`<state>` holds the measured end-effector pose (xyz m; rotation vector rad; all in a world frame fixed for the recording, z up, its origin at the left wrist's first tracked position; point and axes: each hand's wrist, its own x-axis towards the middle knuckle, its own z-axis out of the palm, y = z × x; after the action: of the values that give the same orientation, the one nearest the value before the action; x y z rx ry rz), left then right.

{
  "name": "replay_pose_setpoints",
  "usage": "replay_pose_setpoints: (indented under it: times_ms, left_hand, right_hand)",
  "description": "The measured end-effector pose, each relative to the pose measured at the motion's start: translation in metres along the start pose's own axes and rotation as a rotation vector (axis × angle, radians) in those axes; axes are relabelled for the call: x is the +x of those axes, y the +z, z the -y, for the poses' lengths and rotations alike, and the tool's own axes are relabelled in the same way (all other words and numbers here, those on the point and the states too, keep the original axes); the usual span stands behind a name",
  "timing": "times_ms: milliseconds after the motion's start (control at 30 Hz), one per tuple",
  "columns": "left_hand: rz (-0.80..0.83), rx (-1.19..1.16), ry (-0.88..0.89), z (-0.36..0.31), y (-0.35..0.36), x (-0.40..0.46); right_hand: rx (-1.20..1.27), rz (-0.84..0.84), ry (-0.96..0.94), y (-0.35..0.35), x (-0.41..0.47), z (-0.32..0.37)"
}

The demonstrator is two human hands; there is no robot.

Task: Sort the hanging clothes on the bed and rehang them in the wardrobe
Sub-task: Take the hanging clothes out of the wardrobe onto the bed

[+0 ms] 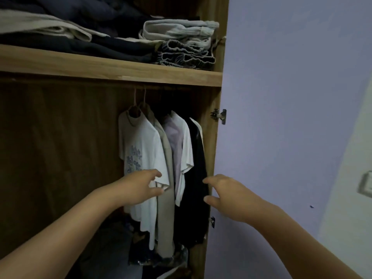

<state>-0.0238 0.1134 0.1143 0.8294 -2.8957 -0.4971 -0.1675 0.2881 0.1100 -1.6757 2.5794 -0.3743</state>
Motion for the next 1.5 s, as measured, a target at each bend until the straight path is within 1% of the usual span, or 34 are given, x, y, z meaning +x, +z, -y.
replay_pose_setpoints:
  times_ms: [233,433,567,733,867,900,967,1100,1200,1300,1367,1500]
  left_hand:
    - [-0.121,0.004,-0.172,0.030,-0.026,0.053]
    - [-0.167,0.019,-0.293,0.064,-0.044,0.080]
    - [-0.215,0.045,-0.316,0.093,-0.061,0.103]
    - [-0.244,0.015,-0.289,0.135,-0.082,0.136]
    - [-0.269,-0.005,-0.258,0.171,-0.101,0.163]
    - [-0.277,-0.013,-0.248,0.179,-0.104,0.170]
    - [-0.285,-0.029,-0.231,0.195,-0.109,0.183]
    - [-0.292,-0.071,-0.184,0.221,-0.118,0.202]
    - [-0.302,-0.099,-0.165,0.235,-0.123,0.209]
    - [-0.323,-0.137,-0.158,0.247,-0.127,0.215]
    - [-0.347,-0.175,-0.145,0.253,-0.129,0.219]
    - [-0.414,-0.207,-0.129,0.262,-0.130,0.220]
  right_hand:
    - [0.092,-0.023,-0.181,-0.023,0.110,-0.007]
    - [0.261,-0.027,-0.281,-0.021,0.197,0.009]
    - [0.346,-0.081,-0.291,-0.013,0.250,0.021]
    - [0.496,-0.156,-0.287,-0.005,0.307,0.039]
    - [0.515,-0.194,-0.201,0.002,0.350,0.054]
    - [0.576,-0.182,-0.180,0.004,0.360,0.058]
    - [0.775,-0.134,-0.153,0.011,0.376,0.064]
    - [1.204,0.027,-0.152,0.023,0.401,0.072]
    - [1.428,0.050,-0.145,0.028,0.411,0.077]
    - [1.564,0.031,-0.162,0.026,0.414,0.079]
    - [1.646,0.039,-0.206,0.020,0.412,0.080]
    - [1.677,0.112,-0.244,0.014,0.396,0.079]
